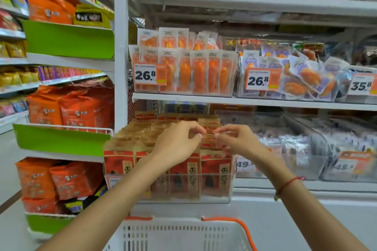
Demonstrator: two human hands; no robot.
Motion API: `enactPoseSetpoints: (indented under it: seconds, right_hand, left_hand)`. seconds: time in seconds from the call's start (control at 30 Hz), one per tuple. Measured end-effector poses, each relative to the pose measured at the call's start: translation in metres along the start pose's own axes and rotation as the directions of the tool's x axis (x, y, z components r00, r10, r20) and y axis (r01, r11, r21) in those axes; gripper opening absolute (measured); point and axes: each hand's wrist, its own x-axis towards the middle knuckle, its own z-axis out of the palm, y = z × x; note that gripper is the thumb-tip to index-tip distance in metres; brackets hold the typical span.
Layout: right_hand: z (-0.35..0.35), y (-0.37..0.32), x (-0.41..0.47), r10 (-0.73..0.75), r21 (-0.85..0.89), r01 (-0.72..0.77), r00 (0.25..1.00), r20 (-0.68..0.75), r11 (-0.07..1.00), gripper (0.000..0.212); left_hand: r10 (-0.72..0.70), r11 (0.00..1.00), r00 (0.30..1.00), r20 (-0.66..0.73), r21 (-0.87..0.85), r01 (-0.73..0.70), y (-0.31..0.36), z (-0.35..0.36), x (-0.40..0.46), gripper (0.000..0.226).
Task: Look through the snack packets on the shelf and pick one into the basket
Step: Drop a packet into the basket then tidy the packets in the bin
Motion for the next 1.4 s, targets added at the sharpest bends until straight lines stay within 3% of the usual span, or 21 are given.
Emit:
enactPoseSetpoints:
  seconds: [0.1,0.2,0.4,0.57,0.77,0.9,1.07,1.27,1.4]
  right_hand:
    - [-0.009,0.006,0.028,-0.017,-0.020,0.015,0.991,-0.136,1.000,0.008]
    - [-0.018,0.015,0.059,-0.010,-0.094,-0.008,0.983,-0.184,0.996,0.009]
    - [-0.014,0.048,0.111,0.048,-0.296,-0.075,0.994,-0.100,0.952,0.024]
    - [-0.012,0.053,0.128,0.027,-0.481,-0.048,0.998,-0.050,0.875,0.029]
    - [-0.007,0.060,0.134,0.007,-0.666,-0.058,0.997,-0.079,0.743,0.027]
    - [-0.014,0.060,0.127,-0.090,-0.613,-0.035,0.981,-0.171,0.790,0.018]
    - [-0.028,0.049,0.099,-0.332,-0.446,0.163,0.882,-0.333,0.880,0.014]
    - [-0.033,0.023,0.060,-0.560,-0.445,0.370,0.699,-0.445,0.815,0.014]
    - [-0.035,-0.001,0.032,-0.652,-0.418,0.500,0.595,-0.470,0.758,0.017]
  left_hand:
    - [-0.016,0.993,1.000,0.000,0.120,0.016,-0.004,0.007,0.028,0.025]
    - [-0.051,0.975,0.996,0.073,0.220,0.034,-0.014,0.016,0.058,0.033]
    - [-0.184,0.972,0.967,0.175,0.179,0.152,-0.032,0.030,0.108,0.046]
    - [-0.214,0.950,0.954,0.211,0.272,0.152,-0.039,0.044,0.134,0.039]
    - [-0.231,0.952,0.957,0.175,0.243,0.185,-0.041,0.049,0.140,0.029]
    - [-0.184,0.967,0.980,0.075,0.191,0.167,-0.038,0.053,0.138,0.029]
    - [-0.077,0.995,0.991,-0.108,0.059,0.084,-0.022,0.046,0.122,0.039]
    - [0.041,0.997,0.951,-0.307,0.073,-0.020,-0.009,0.033,0.080,0.028]
    - [0.087,0.988,0.876,-0.474,-0.071,-0.136,0.002,0.008,0.045,0.022]
